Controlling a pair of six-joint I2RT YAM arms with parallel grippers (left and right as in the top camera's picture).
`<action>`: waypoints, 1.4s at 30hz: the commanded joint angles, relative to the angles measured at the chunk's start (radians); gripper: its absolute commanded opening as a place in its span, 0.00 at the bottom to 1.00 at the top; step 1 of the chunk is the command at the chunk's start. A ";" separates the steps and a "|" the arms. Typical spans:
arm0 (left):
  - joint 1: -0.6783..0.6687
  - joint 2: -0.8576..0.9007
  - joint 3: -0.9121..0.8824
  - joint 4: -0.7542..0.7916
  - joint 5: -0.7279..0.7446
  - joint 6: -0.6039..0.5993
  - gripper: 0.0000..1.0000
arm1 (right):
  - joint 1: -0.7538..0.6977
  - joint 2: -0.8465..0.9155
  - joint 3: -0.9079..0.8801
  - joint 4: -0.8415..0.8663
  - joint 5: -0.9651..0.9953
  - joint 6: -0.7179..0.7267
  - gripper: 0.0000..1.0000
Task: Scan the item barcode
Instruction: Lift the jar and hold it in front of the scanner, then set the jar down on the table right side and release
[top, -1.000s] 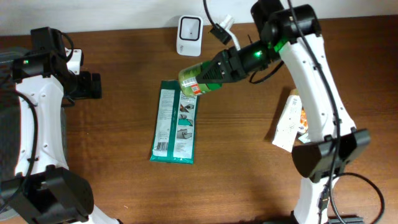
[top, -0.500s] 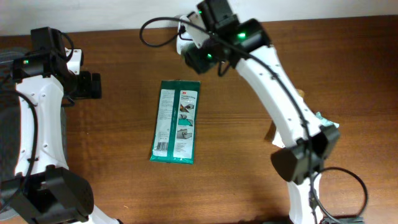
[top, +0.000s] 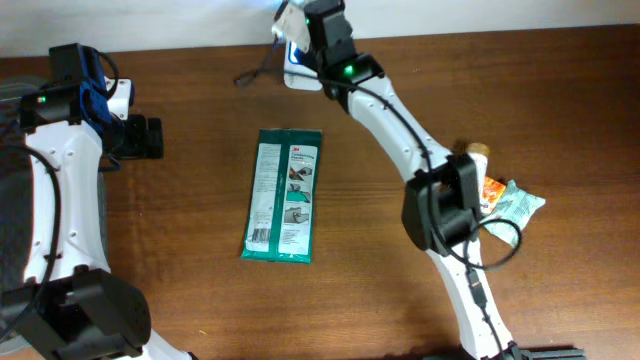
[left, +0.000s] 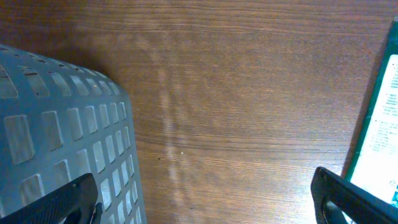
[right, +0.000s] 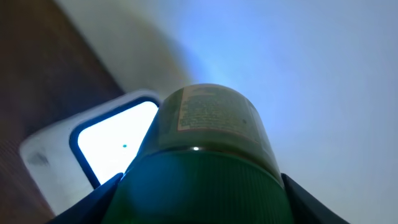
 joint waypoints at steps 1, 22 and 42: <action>0.003 -0.021 -0.001 0.000 -0.007 0.009 0.99 | 0.002 0.040 0.019 0.084 0.016 -0.139 0.56; 0.003 -0.021 -0.001 0.000 -0.007 0.009 0.99 | 0.009 -0.320 0.019 -0.425 -0.057 0.347 0.56; 0.003 -0.021 -0.001 0.000 -0.007 0.009 0.99 | -0.182 -0.367 -0.375 -1.245 -0.245 0.799 0.56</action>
